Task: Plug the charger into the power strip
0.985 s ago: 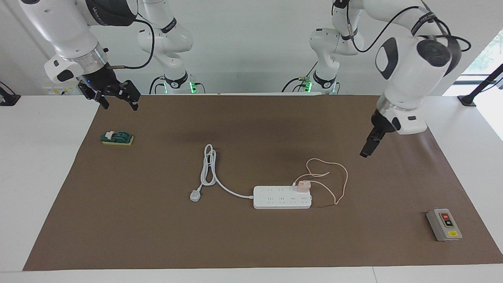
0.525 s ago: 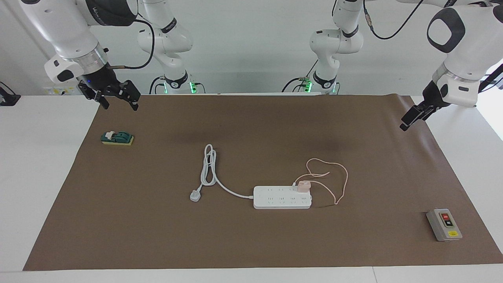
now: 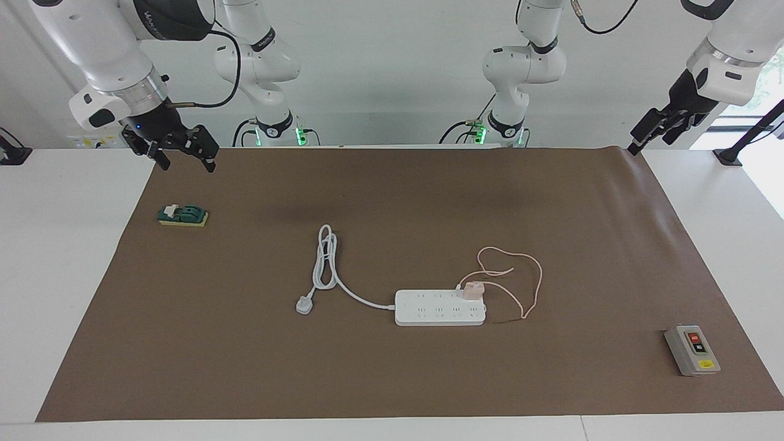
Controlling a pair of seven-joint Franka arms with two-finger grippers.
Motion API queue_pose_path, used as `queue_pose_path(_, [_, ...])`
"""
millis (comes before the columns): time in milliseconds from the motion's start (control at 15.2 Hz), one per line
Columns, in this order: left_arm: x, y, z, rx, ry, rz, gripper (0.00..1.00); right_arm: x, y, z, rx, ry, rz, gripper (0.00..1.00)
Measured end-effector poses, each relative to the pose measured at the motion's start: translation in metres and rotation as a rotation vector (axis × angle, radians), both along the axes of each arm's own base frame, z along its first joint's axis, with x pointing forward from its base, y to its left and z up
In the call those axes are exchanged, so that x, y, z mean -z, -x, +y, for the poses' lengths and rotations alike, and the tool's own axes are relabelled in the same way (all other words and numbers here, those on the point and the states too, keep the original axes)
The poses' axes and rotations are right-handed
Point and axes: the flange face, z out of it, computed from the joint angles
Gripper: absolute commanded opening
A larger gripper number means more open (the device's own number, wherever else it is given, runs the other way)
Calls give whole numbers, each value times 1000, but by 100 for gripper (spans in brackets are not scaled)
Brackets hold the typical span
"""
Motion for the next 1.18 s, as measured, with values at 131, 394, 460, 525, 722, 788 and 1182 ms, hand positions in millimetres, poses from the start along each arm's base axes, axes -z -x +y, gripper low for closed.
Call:
queue_pose_path(131, [1, 1, -7, 12, 1, 3, 100, 0, 0, 0, 0, 0, 0, 100])
queue_pose_path(394, [24, -2, -47, 81, 2, 46, 100, 0, 0, 0, 0, 0, 0, 100])
queue_pose_path(460, [32, -3, -58, 97, 11, 54, 100, 0, 0, 0, 0, 0, 0, 100])
queue_pose_path(525, [38, -3, -66, 108, 20, 51, 100, 0, 0, 0, 0, 0, 0, 100])
queue_pose_path(722, [44, -6, -85, 138, 28, 21, 100, 0, 0, 0, 0, 0, 0, 100])
queue_pose_path(788, [44, -7, -89, 150, 27, 11, 100, 0, 0, 0, 0, 0, 0, 100])
queue_pose_path(1182, [42, -6, -86, 334, 11, -2, 100, 0, 0, 0, 0, 0, 0, 100])
